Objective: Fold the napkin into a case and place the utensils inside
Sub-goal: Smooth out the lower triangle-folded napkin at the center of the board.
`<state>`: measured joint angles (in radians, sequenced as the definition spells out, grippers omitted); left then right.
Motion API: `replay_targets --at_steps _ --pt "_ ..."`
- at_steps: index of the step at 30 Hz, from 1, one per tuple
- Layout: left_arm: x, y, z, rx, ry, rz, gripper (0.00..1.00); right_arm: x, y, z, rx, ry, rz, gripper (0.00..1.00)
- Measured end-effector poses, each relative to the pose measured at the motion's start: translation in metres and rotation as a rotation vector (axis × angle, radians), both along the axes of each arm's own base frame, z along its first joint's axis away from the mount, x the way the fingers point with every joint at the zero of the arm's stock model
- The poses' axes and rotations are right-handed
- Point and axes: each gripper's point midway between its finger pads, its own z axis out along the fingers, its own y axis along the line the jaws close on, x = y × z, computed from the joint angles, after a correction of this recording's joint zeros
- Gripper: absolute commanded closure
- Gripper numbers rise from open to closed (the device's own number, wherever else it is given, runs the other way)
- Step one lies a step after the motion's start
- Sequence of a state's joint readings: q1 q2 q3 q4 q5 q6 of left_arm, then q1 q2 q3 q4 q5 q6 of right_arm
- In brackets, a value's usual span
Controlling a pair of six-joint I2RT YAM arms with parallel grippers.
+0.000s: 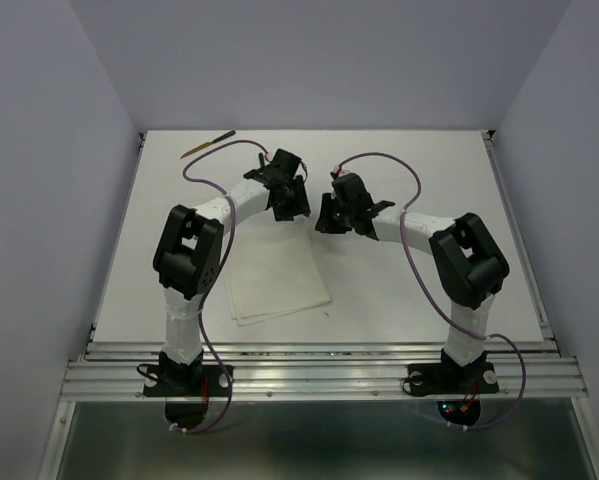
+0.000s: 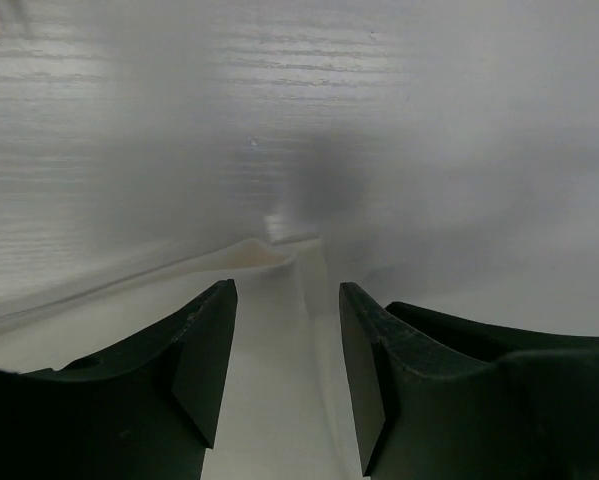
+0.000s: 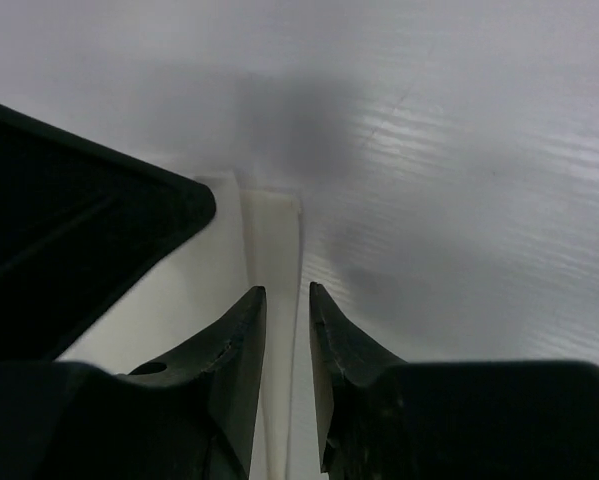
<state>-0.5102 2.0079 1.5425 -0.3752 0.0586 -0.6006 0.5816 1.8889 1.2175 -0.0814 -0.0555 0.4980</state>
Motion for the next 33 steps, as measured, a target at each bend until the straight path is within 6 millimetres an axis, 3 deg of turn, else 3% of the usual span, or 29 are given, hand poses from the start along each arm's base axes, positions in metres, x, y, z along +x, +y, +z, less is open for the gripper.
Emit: replay_targets --at_steps 5,13,17,18,23,33 --pt "-0.002 -0.009 -0.014 -0.005 0.04 -0.022 0.5 0.01 0.015 -0.009 0.022 0.022 0.029 0.66" --pt "-0.006 -0.012 -0.029 0.01 0.079 -0.03 0.75 0.011 0.022 -0.029 0.031 0.064 0.054 0.68" --pt "-0.007 -0.012 -0.029 0.009 0.081 -0.03 0.9 0.013 0.025 -0.031 0.04 0.062 0.059 0.79" --pt "-0.007 -0.012 -0.029 0.01 0.082 -0.029 1.0 0.013 0.025 -0.031 0.042 0.059 0.059 0.85" --pt "-0.008 -0.013 -0.029 0.008 0.082 -0.032 1.0 0.015 0.026 -0.033 0.049 0.061 0.052 0.99" --pt "-0.008 -0.019 -0.027 -0.014 0.08 -0.042 1.0 0.016 0.027 -0.034 0.058 0.051 0.043 0.99"
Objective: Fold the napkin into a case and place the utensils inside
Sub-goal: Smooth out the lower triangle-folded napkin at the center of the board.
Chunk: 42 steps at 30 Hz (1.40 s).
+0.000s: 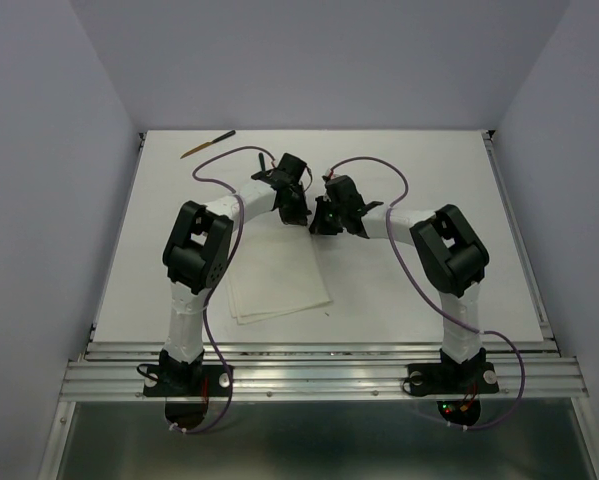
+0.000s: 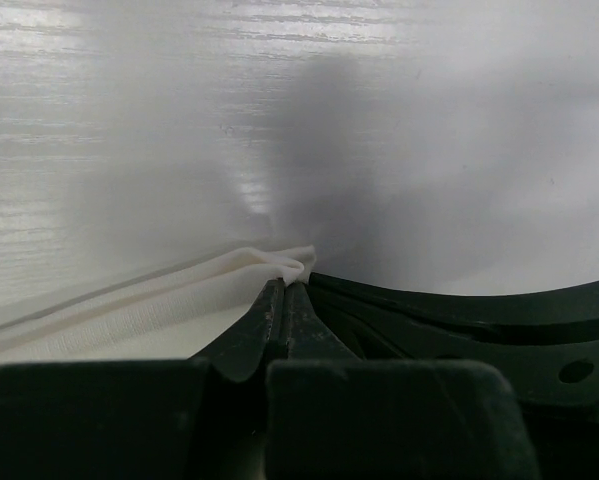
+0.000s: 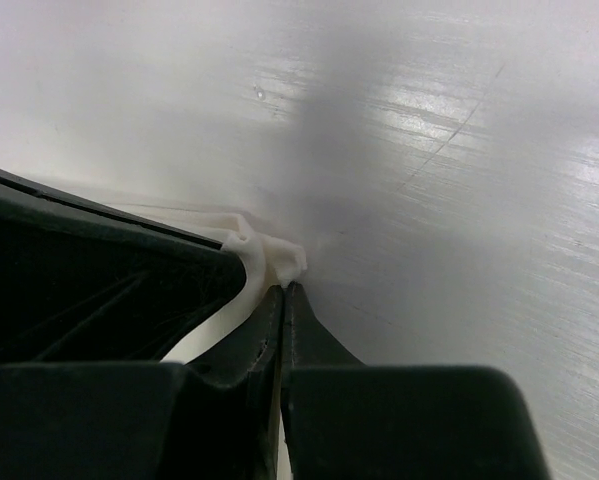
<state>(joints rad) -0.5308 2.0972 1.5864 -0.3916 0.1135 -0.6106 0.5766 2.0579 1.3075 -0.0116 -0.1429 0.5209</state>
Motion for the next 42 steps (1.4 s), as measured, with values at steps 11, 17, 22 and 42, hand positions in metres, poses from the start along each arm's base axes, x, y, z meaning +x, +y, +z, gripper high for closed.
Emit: replay_targets --at_steps 11,17,22,42 --pt "-0.002 -0.006 0.001 -0.016 0.002 -0.015 0.99 0.002 0.0 -0.001 0.01 -0.009 -0.014 0.92" --pt "-0.003 -0.007 0.001 -0.021 0.004 -0.018 0.8 -0.001 -0.012 0.005 -0.01 -0.028 -0.057 0.6" --pt "-0.004 -0.009 0.002 -0.026 0.002 -0.025 0.54 -0.001 -0.022 0.031 -0.018 -0.07 -0.097 0.59" --pt "-0.003 0.04 0.075 -0.037 -0.142 0.059 0.44 -0.033 -0.014 0.055 -0.009 -0.088 -0.06 0.88"
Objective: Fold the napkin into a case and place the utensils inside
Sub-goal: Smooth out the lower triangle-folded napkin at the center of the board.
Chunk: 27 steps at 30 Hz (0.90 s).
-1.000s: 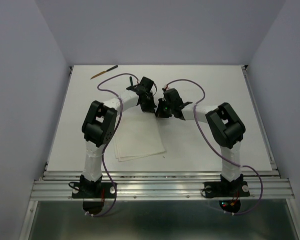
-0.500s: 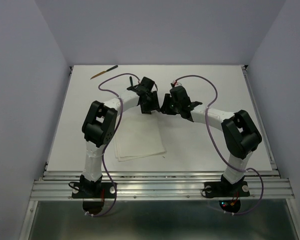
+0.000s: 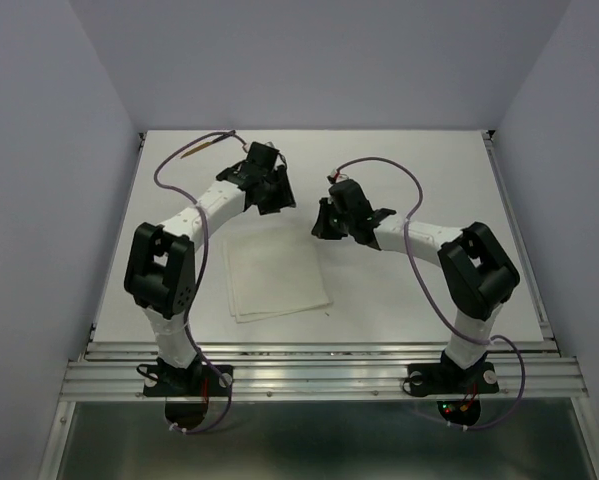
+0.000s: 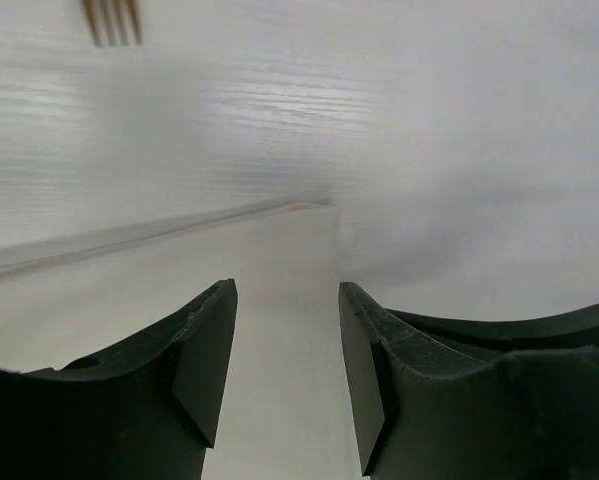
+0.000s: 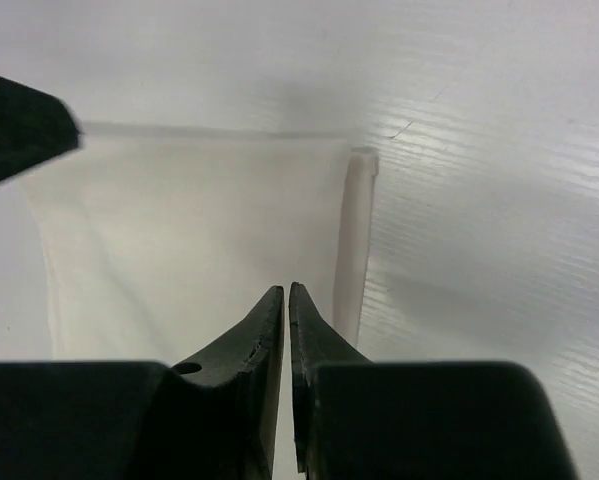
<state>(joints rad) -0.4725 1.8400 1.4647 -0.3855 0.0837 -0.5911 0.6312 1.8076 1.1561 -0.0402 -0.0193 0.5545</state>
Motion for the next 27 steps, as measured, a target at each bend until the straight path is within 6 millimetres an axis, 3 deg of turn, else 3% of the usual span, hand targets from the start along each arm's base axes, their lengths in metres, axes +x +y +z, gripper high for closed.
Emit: replay_targets --at_steps 4,7,11,18,24,27 --pt "-0.007 0.045 0.0 0.004 -0.001 0.086 0.45 0.001 0.01 -0.012 -0.006 0.021 0.019 0.88" --pt "-0.013 0.077 -0.021 0.024 0.039 0.15 0.45 0.004 0.01 -0.031 -0.035 0.048 0.012 0.89" --pt "-0.034 0.098 -0.053 0.058 0.122 0.182 0.46 0.009 0.006 -0.054 -0.086 0.078 -0.013 0.9" --pt "-0.044 0.113 -0.069 0.095 0.158 0.214 0.53 0.014 0.002 -0.043 -0.105 0.051 -0.029 0.9" --pt "-0.039 0.122 -0.07 0.128 0.139 0.245 0.57 0.013 0.004 -0.003 -0.068 -0.011 -0.029 0.91" --pt "-0.037 0.125 -0.069 0.136 0.129 0.255 0.57 0.001 0.007 0.008 -0.053 -0.029 -0.009 0.9"
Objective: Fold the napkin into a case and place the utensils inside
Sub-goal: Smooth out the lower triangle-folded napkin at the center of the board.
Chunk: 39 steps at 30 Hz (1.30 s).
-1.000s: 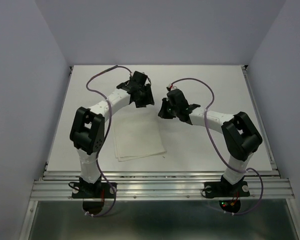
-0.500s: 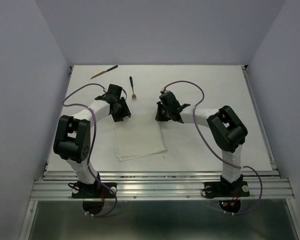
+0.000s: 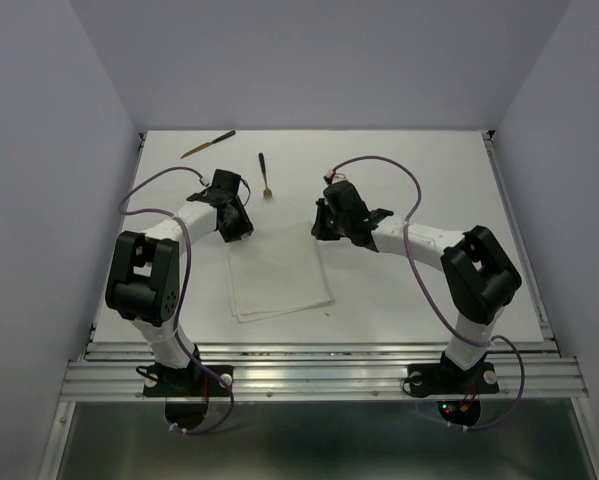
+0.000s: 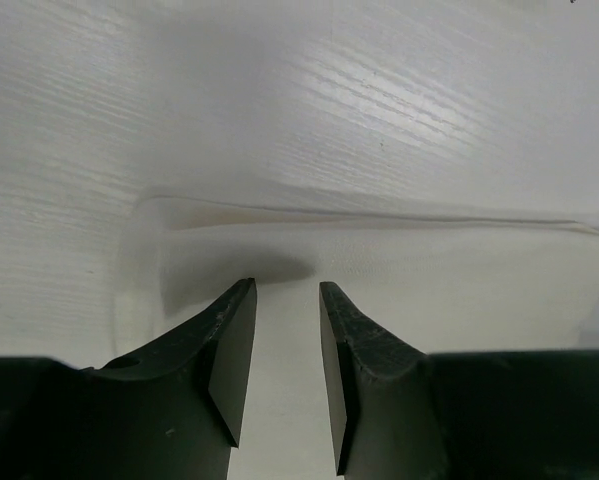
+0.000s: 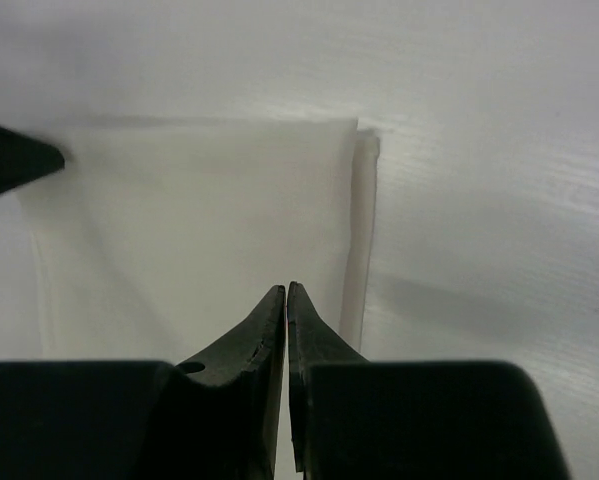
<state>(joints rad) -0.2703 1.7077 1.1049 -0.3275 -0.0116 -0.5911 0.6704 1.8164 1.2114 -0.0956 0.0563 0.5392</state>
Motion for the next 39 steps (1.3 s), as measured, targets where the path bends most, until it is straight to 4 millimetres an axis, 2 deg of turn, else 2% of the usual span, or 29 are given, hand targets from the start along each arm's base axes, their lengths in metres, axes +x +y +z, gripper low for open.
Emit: replay_targets --at_steps 3,6,7,8,12,18,25,27,31,32,35,37,39 --pt "0.003 0.001 -0.001 0.003 -0.008 0.006 0.58 -0.028 -0.002 -0.009 -0.014 0.031 0.035 0.9" --pt "0.006 0.0 -0.011 0.004 0.003 0.005 0.6 -0.074 -0.008 -0.032 -0.047 0.098 0.09 0.9" --pt "0.005 0.0 -0.015 0.003 0.012 0.003 0.6 -0.079 -0.009 -0.035 -0.051 0.106 0.097 0.9" --pt "0.005 -0.001 -0.019 0.004 0.02 0.002 0.6 -0.095 -0.012 -0.045 -0.069 0.134 0.115 0.9" --pt "0.004 -0.003 -0.023 -0.009 0.032 -0.005 0.59 -0.119 -0.021 -0.067 -0.104 0.199 0.129 0.91" --pt "0.003 -0.001 -0.018 -0.003 0.036 -0.005 0.59 -0.118 -0.026 -0.061 -0.109 0.186 0.12 0.9" --pt "0.006 0.019 0.011 -0.003 -0.022 0.045 0.59 -0.12 -0.03 -0.016 -0.065 0.1 0.124 0.9" --pt "0.006 0.026 0.018 -0.001 -0.038 0.062 0.59 -0.124 -0.029 -0.012 -0.06 0.092 0.135 0.9" --pt "0.001 0.037 0.014 0.015 -0.03 0.088 0.59 -0.142 -0.029 -0.024 -0.067 0.125 0.167 0.9" --pt "-0.001 0.039 0.011 0.017 -0.021 0.093 0.59 -0.152 -0.033 -0.035 -0.075 0.16 0.179 0.9" --pt "-0.01 0.043 0.001 0.024 0.009 0.099 0.59 -0.167 -0.039 -0.056 -0.101 0.214 0.185 0.9" --pt "-0.011 0.044 -0.003 0.026 0.019 0.102 0.59 -0.172 -0.044 -0.069 -0.119 0.245 0.173 0.9" --pt "-0.009 0.045 -0.007 0.027 0.022 0.106 0.59 -0.17 -0.042 -0.069 -0.109 0.236 0.167 0.91"
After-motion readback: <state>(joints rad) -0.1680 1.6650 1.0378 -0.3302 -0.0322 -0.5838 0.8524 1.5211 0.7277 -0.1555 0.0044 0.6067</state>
